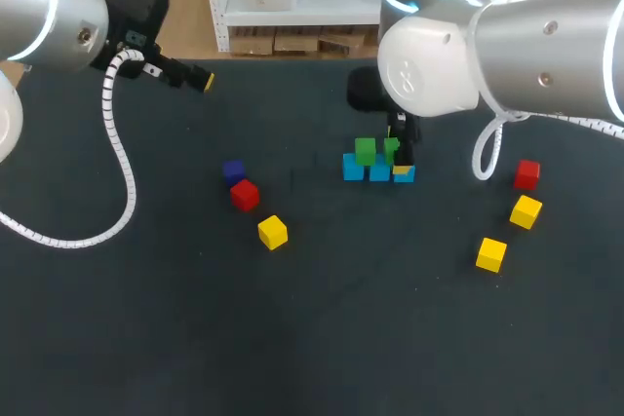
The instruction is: Place the blue cubes, place green cubes on the blue cubes, place the yellow cubes on the green cubes, then place the red cubes on the yellow cubes, and place purple cube on the red cubes.
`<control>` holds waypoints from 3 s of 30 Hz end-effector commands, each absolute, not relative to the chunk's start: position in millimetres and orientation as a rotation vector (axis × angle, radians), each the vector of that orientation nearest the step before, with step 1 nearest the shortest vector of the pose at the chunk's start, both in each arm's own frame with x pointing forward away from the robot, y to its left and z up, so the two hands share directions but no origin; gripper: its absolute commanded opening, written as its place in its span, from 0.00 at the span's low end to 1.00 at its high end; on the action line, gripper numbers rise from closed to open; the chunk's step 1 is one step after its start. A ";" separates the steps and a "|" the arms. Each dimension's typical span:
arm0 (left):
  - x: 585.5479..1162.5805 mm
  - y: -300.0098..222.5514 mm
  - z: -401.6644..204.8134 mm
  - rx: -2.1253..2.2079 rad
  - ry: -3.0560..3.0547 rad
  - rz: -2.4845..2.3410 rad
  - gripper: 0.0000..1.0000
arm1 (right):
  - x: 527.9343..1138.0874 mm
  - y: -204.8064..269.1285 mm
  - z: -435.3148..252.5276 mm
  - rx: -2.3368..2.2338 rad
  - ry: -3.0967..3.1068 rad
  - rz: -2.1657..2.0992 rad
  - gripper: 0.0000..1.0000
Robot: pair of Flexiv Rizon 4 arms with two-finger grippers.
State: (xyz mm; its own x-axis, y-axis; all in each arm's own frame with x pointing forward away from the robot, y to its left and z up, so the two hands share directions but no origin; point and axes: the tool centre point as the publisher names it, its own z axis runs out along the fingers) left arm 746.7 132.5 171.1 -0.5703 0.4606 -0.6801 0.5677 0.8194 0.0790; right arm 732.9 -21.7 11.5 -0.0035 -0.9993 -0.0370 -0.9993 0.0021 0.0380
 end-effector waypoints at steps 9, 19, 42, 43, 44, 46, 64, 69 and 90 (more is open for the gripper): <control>747.1 133.9 171.0 0.754 2.273 -0.198 1.00 | 728.0 -23.7 14.8 2.222 -2.233 -0.083 0.17; 747.1 133.9 171.0 0.754 2.273 -0.198 1.00 | 724.3 -26.5 16.1 2.216 -2.240 -0.086 0.16; 747.1 133.9 171.0 0.754 2.273 -0.198 1.00 | 722.9 -22.6 15.0 2.232 -2.223 -0.089 0.33; 747.1 133.9 171.0 0.754 2.273 -0.198 1.00 | 722.9 -22.6 14.7 2.232 -2.223 -0.086 0.35; 747.1 133.9 171.0 0.754 2.273 -0.198 1.00 | 722.9 -22.7 14.3 2.231 -2.223 -0.083 0.38; 747.1 133.9 171.0 0.754 2.273 -0.198 1.00 | 722.7 -22.8 13.8 2.230 -2.222 -0.078 0.62; 747.1 133.9 171.0 0.754 2.273 -0.198 1.00 | 727.3 -20.7 13.8 2.224 -2.250 -0.074 1.00; 747.1 133.9 171.0 0.754 2.273 -0.198 1.00 | 729.3 -20.1 13.6 2.217 -2.267 -0.071 0.89; 747.1 133.9 171.0 0.754 2.273 -0.198 1.00 | 729.6 -18.6 14.2 2.215 -2.282 -0.078 0.47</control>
